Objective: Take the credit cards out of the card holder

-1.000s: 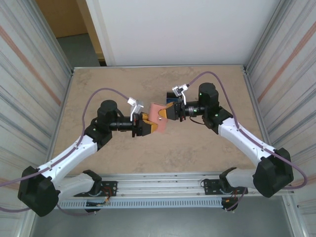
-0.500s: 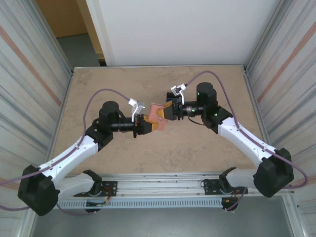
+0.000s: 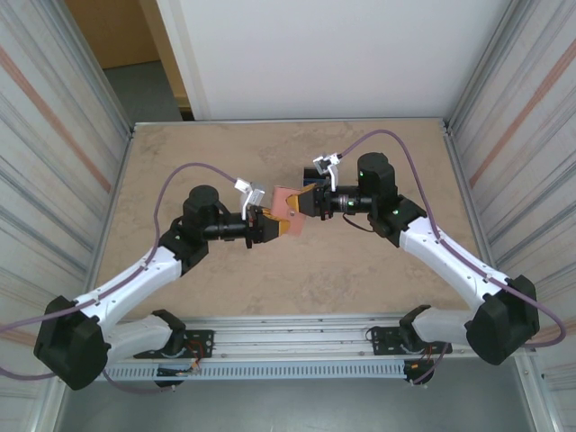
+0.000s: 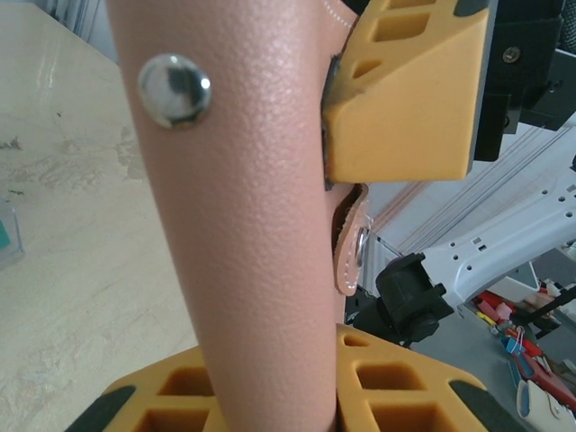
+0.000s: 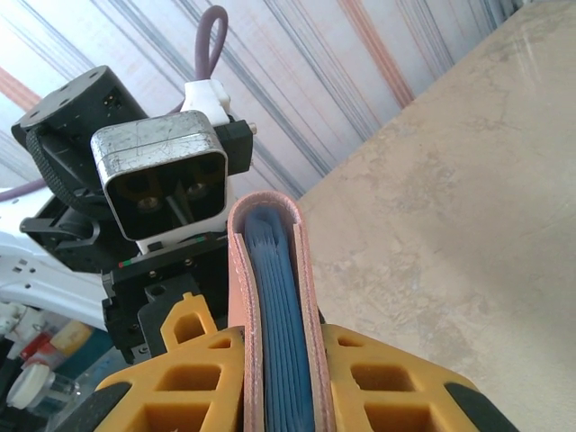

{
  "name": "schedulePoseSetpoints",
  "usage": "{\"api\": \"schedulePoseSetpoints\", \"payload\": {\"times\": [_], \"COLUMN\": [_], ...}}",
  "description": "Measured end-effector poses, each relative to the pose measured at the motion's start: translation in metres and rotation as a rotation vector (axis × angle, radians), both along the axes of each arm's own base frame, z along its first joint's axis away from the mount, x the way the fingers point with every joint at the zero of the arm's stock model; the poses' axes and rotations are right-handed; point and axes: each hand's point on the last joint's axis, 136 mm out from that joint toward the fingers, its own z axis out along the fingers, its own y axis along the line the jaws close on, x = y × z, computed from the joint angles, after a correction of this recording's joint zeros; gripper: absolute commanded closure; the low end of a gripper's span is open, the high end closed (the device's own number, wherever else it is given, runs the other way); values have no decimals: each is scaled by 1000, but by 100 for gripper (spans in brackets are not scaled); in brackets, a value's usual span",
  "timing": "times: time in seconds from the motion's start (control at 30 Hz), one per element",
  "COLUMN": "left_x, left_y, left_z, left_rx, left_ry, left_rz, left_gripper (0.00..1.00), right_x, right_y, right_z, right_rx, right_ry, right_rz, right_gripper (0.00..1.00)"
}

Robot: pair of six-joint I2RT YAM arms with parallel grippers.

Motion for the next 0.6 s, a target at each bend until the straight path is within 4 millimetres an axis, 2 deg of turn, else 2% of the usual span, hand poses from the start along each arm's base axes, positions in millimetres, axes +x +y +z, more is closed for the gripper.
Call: {"api": "schedulePoseSetpoints", "payload": {"times": [0.03,0.13,0.27,0.4,0.6], "left_x": [0,0,4,12,28], "left_y": [0,0,-1,1,10], "left_z": [-1,-2,-2,-6,-24], "left_rx": [-3,-7,-6,13,82], "left_ry": [3,13,5,3,4], "left_rz": [2,5,30,83,196], "left_gripper": [90,98,100,100,100], "right_x": [0,1,11,23,40], "right_y": [0,0,-2,-9,-37], "right_z": [0,-2,-7,-14,-24], "right_rx": [-1,-10,-49,-114,-216], "right_ry": [0,7,27,49,93], "right_rz": [-3,-14,-90,-208,-448], "right_gripper": [83,66,46,37,42]}}
